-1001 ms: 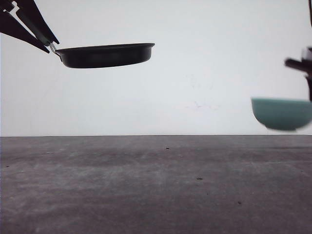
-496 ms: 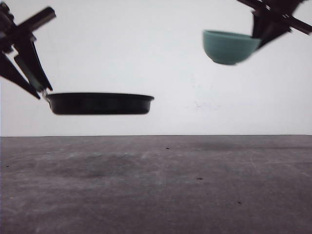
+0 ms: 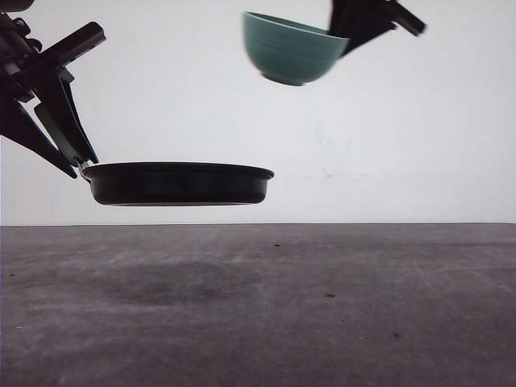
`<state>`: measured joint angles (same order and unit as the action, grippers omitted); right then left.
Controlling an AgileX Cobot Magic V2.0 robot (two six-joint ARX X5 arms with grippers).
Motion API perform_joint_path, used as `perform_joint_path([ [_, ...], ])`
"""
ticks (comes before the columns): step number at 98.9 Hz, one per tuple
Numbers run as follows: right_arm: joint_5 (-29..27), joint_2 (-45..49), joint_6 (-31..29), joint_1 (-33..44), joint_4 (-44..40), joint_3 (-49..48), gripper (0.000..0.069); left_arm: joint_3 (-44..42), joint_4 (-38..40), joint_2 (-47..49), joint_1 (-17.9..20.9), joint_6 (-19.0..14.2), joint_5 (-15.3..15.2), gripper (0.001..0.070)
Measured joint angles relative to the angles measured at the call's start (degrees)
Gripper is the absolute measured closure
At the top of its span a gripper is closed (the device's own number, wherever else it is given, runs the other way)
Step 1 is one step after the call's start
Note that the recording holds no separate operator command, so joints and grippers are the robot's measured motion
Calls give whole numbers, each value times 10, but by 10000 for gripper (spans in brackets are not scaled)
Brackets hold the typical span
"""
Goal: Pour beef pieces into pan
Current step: 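Grasp the mint-green bowl rim with the right gripper and lift, then tilt the held bowl over the pan, pouring beef cubes in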
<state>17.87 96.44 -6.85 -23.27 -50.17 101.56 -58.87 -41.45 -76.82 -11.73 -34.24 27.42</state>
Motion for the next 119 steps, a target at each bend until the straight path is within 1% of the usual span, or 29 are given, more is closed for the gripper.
perform_joint_path([
  [8,-37,0,16,-28,10,0,677,0,-4,0,-4,1,5,653],
  [20,-76,0,36,-61,20,0,677,0,-4,0,-10,1,26,653],
  [34,-104,0,50,-89,27,0,677,-1,-7,0,-13,1,30,653],
  [50,-162,0,74,-115,32,-1,677,-31,-20,0,-13,1,30,653],
  [73,-164,0,84,-139,66,-40,677,-70,-22,0,-13,1,30,653],
  [85,-167,0,85,-158,111,-67,677,-75,-39,0,-13,3,30,653],
  [97,-191,0,85,-180,149,-73,677,-75,-59,0,-13,13,28,653],
  [110,-197,0,93,-199,175,-73,677,-75,-64,0,-13,23,21,653],
  [119,-226,0,107,-211,183,-73,677,-75,-64,0,-13,26,20,653],
])
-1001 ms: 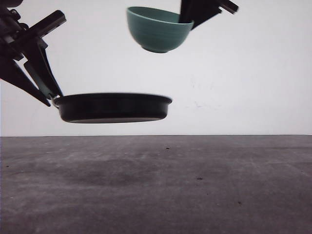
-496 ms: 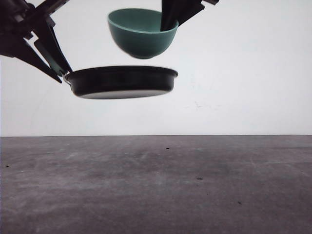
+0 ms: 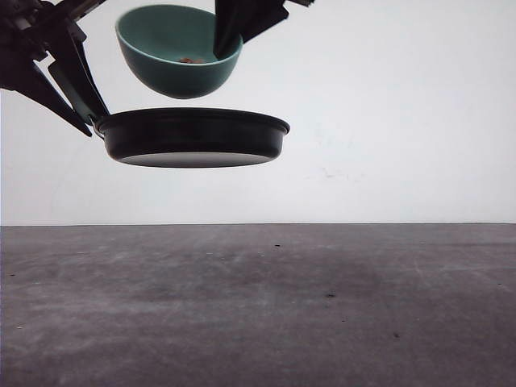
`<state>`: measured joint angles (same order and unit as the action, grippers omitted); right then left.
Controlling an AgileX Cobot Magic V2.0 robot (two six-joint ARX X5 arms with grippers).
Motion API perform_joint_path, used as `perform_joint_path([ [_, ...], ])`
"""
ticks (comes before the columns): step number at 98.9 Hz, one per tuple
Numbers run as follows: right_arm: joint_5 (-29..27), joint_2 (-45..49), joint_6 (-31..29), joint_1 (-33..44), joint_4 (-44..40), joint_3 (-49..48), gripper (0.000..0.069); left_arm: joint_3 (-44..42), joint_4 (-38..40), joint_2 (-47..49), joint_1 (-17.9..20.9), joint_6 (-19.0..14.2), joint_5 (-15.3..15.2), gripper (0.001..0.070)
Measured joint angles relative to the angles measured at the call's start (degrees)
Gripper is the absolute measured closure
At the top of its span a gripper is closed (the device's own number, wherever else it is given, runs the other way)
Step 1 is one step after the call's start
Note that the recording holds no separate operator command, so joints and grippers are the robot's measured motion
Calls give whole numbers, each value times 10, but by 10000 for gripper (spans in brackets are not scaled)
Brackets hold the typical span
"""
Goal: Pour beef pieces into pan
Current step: 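Tilt the held bowl over the pan, pouring beef cubes in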
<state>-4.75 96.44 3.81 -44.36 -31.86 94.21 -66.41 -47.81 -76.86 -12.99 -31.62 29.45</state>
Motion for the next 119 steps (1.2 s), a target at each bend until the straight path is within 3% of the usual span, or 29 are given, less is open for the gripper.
perform_joint_path([
  [24,-75,0,30,-10,14,-2,677,0,0,0,0,4,0,653],
  [58,-124,0,70,-25,75,-51,677,0,0,0,0,5,-3,653],
  [101,-208,0,164,-63,186,-91,677,0,0,0,21,8,-8,653],
  [119,-221,0,226,-63,188,-91,677,0,0,0,34,10,-10,653],
])
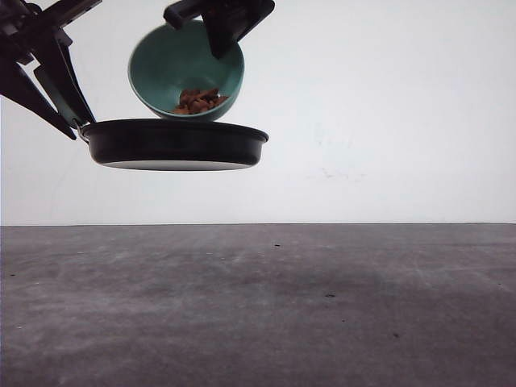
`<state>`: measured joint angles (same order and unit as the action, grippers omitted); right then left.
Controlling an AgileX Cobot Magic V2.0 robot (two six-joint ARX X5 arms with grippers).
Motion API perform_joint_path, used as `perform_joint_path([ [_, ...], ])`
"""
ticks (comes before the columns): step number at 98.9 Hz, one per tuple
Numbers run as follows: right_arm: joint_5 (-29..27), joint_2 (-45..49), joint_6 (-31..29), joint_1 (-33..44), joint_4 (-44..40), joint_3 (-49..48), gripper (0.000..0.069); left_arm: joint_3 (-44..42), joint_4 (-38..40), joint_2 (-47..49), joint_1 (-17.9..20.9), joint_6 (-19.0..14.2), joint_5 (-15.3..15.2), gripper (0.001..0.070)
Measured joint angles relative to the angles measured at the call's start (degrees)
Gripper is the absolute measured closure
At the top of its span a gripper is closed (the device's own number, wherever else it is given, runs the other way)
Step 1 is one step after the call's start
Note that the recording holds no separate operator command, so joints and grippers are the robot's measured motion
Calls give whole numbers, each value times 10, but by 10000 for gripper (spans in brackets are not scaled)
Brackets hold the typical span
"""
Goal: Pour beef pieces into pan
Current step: 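Tilt the held bowl over the pan, pouring beef cubes in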
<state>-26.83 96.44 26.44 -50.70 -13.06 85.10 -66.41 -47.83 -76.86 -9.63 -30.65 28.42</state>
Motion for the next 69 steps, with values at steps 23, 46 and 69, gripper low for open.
perform_joint_path([
  [23,-15,0,73,-4,38,0,677,0,0,0,2,0,0,653],
  [46,-17,0,176,-19,107,0,677,0,0,0,2,0,1,653],
  [69,-14,0,236,-22,121,0,677,0,0,0,3,-2,14,653],
])
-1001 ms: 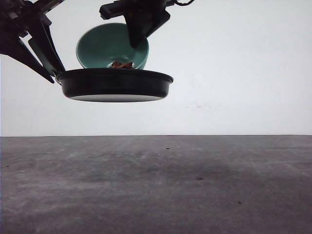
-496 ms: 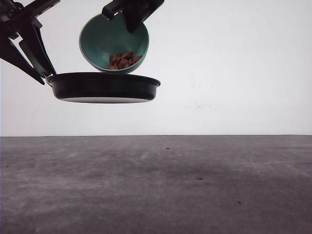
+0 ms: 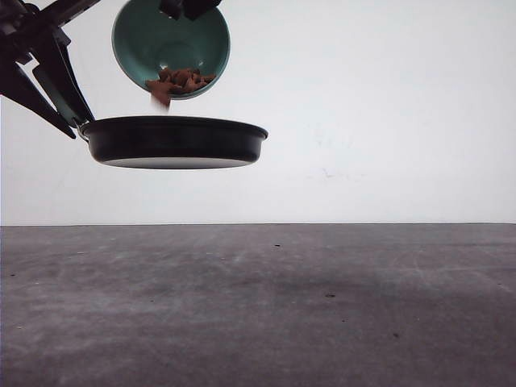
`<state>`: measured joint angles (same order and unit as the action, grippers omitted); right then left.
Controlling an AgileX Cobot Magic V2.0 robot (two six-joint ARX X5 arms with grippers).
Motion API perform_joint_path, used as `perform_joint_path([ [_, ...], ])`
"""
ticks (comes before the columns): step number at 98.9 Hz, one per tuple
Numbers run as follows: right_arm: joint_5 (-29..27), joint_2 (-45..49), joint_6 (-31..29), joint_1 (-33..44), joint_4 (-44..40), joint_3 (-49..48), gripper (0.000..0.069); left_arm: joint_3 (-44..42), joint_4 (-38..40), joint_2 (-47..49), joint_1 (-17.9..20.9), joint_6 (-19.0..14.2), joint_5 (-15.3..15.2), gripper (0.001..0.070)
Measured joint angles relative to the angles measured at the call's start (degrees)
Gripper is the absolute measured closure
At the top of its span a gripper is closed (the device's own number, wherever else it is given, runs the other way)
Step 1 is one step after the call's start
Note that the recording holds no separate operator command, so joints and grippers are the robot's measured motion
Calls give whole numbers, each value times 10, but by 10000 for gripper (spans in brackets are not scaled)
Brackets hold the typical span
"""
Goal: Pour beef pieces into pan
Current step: 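Tilt the held bowl over the pan, pouring beef cubes in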
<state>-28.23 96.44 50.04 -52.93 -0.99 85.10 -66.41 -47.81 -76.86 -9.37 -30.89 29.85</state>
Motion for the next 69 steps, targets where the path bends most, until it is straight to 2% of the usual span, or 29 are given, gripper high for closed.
perform_joint_path([
  [24,14,0,40,7,16,0,677,0,0,0,7,-8,22,653],
  [46,45,0,93,9,15,0,677,0,-7,0,14,-9,23,653],
  [69,60,0,145,12,28,0,677,0,-7,0,43,-12,23,653],
])
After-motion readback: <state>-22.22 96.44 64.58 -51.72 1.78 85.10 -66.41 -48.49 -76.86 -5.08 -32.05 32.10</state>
